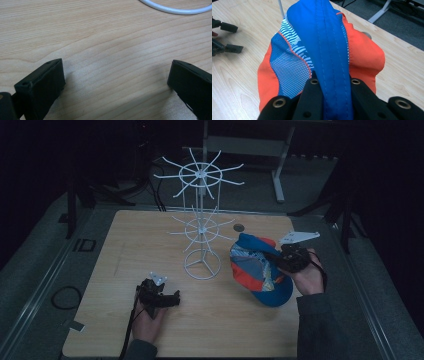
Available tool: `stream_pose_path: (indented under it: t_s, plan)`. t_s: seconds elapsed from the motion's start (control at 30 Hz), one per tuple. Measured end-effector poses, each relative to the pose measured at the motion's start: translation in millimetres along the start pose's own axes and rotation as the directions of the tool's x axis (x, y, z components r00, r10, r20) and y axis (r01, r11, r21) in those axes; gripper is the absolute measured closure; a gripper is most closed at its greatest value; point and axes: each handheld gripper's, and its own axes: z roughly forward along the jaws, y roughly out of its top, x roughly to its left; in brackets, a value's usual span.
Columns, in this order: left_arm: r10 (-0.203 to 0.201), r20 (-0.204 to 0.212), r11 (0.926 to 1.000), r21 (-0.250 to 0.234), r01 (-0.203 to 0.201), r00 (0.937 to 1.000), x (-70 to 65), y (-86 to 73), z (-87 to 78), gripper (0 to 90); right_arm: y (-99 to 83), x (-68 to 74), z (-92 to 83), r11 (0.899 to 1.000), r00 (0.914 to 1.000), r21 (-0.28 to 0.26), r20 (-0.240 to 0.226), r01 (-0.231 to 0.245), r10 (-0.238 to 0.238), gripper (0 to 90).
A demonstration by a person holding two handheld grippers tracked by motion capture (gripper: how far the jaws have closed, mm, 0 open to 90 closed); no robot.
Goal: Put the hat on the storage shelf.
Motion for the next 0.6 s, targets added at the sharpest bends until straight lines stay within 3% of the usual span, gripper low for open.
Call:
stream_pose_path:
  t_s: [0.6]
  plan:
    - [0.002, 0.000, 1.0000, 0.000, -0.002, 1.0000, 0.1, 0.0, 0.0, 1.4, 3.3, -6.5, -19.3, 0.999, 0.9998, -0.033, -0.005, -0.019, 0.019, 88.2]
